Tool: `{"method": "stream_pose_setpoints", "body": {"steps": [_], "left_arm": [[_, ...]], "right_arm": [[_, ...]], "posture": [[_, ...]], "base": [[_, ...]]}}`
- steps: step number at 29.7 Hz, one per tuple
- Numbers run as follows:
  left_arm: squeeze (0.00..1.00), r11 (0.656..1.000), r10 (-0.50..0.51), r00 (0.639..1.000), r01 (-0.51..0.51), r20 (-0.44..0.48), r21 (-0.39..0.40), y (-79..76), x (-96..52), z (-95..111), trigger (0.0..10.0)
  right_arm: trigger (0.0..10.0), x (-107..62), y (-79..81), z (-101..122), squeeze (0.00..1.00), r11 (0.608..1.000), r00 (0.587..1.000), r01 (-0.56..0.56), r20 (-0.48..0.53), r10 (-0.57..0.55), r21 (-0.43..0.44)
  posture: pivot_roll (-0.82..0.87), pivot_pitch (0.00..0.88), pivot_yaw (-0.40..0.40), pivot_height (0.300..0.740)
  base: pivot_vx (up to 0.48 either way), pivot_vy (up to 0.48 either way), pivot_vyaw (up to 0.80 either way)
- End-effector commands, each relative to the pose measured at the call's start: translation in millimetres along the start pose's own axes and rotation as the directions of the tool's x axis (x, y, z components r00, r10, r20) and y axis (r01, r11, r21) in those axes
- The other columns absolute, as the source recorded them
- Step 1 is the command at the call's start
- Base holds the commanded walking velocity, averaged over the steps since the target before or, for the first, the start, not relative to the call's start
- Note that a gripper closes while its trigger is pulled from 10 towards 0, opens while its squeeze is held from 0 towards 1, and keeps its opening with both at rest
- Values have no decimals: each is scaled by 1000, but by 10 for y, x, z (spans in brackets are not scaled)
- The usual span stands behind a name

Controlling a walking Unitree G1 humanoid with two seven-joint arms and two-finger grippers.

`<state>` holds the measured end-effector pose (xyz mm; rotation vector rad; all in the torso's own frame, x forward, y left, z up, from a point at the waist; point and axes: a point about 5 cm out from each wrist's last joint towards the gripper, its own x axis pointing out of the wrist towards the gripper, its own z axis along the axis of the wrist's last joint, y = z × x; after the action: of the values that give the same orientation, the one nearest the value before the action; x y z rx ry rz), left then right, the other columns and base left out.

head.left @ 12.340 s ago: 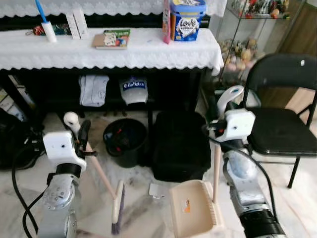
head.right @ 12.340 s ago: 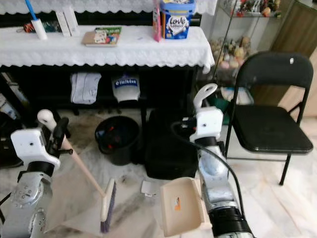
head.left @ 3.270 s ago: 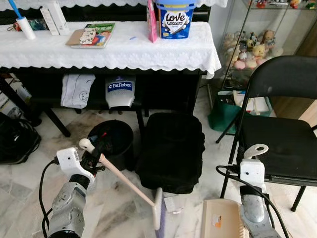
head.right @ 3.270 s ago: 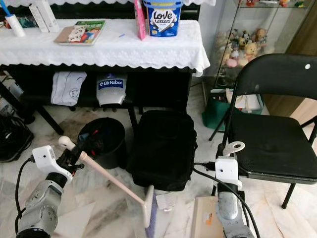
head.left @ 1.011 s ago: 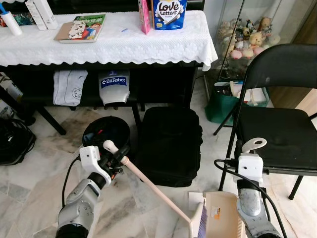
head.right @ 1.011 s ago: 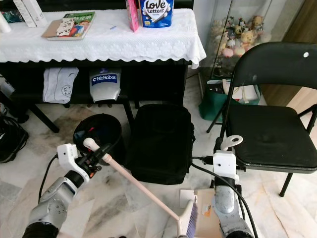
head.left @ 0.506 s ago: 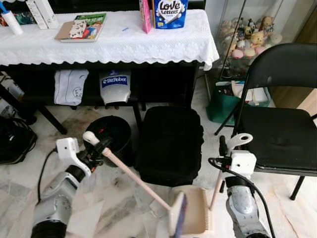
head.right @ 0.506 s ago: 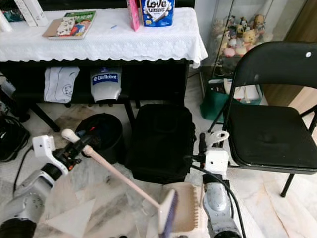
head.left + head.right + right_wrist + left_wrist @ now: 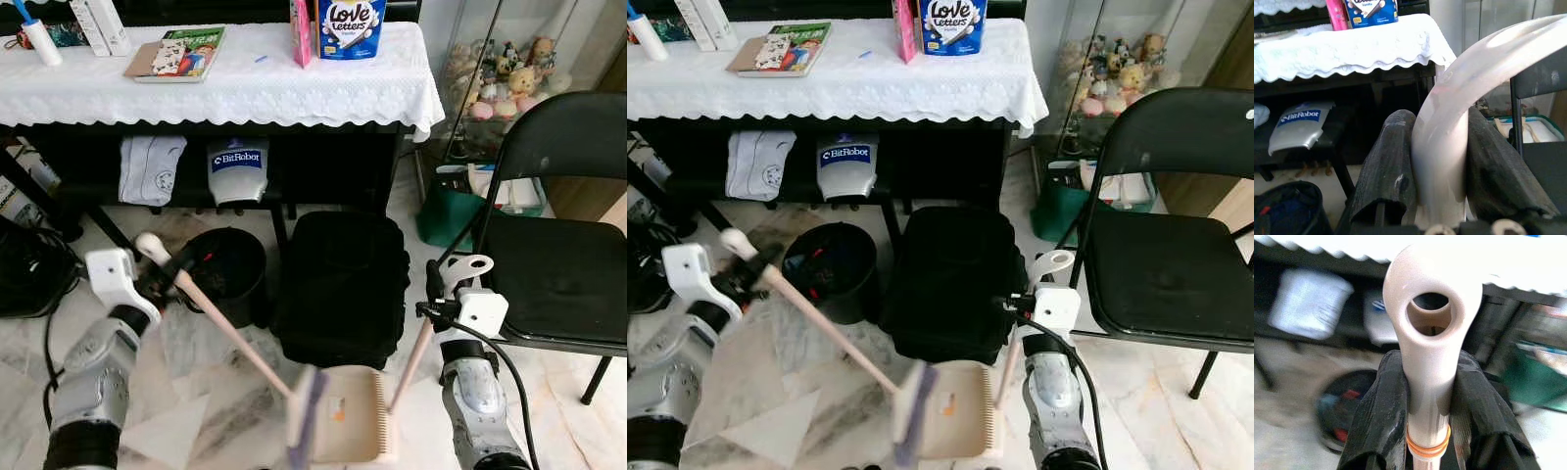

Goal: Sweep floor

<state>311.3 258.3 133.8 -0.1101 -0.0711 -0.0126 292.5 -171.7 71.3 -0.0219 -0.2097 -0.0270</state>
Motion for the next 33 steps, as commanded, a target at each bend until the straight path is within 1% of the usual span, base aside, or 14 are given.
{"method": "stream_pose_setpoints", "body": {"steps": [1,2,4,9,10,11,12,13,15,22,25,30,32,33], "left_arm": [[0,989,92,991,-103,94,111,155,-28,217,10000],[0,989,92,991,-103,94,111,155,-28,217,10000],[0,981,95,985,-117,146,154,134,-31,316,10000],[0,965,117,974,-158,195,209,132,-43,385,10000],[0,952,134,968,-185,214,242,137,-49,404,10000],[0,952,134,968,-185,214,242,137,-49,404,10000],[0,930,156,960,-221,232,292,141,-55,417,10000],[0,920,167,956,-239,242,310,138,-57,418,10000],[0,914,173,953,-249,248,320,109,-60,407,10000],[0,908,173,956,-249,238,337,45,-58,342,10000],[0,889,199,954,-273,226,368,16,-72,293,10000],[0,906,177,962,-242,210,348,-52,-90,227,10000],[0,937,174,964,-225,202,267,-71,-82,209,10000],[0,944,170,967,-215,192,248,-73,-78,198,10000]], "right_arm": [[10000,91,-10,144,0,1000,998,2,70,-3,16],[10000,91,-10,144,0,1000,998,2,70,-3,16],[10000,102,-10,147,0,1000,998,-2,71,1,21],[10000,127,-3,172,0,999,997,-7,79,5,32],[10000,140,-2,179,0,999,997,-8,81,5,38],[10000,140,-2,179,0,999,997,-8,81,5,38],[10000,162,-1,203,0,998,996,-3,86,-3,70],[10000,177,1,228,0,996,996,-3,93,-6,94],[10000,208,7,292,0,991,993,-9,115,-6,134],[10000,244,12,381,0,984,989,-20,146,-6,176],[10000,257,4,432,0,977,987,-20,159,-14,214],[10000,255,-1,450,0,977,987,-28,159,-6,212],[10000,248,-14,447,0,979,988,-25,154,-6,200],[10000,245,-22,441,0,982,989,-21,147,-6,185]], "posture": [[-8,92,94,740],[-8,92,94,740],[-3,88,94,740],[-3,88,94,740],[-1,82,91,740],[-1,82,91,740],[-1,82,91,740],[0,79,90,740],[-4,78,91,740],[-10,76,89,740],[-11,73,89,740],[-20,72,88,740],[-22,70,85,740],[-24,70,84,740]], "base": [[0,0,0],[0,0,0],[0,0,0],[0,0,0],[0,0,0],[0,0,0],[0,0,0],[0,0,0],[0,0,0],[0,0,0],[0,0,0],[0,0,0],[0,0,0],[0,0,0]]}}
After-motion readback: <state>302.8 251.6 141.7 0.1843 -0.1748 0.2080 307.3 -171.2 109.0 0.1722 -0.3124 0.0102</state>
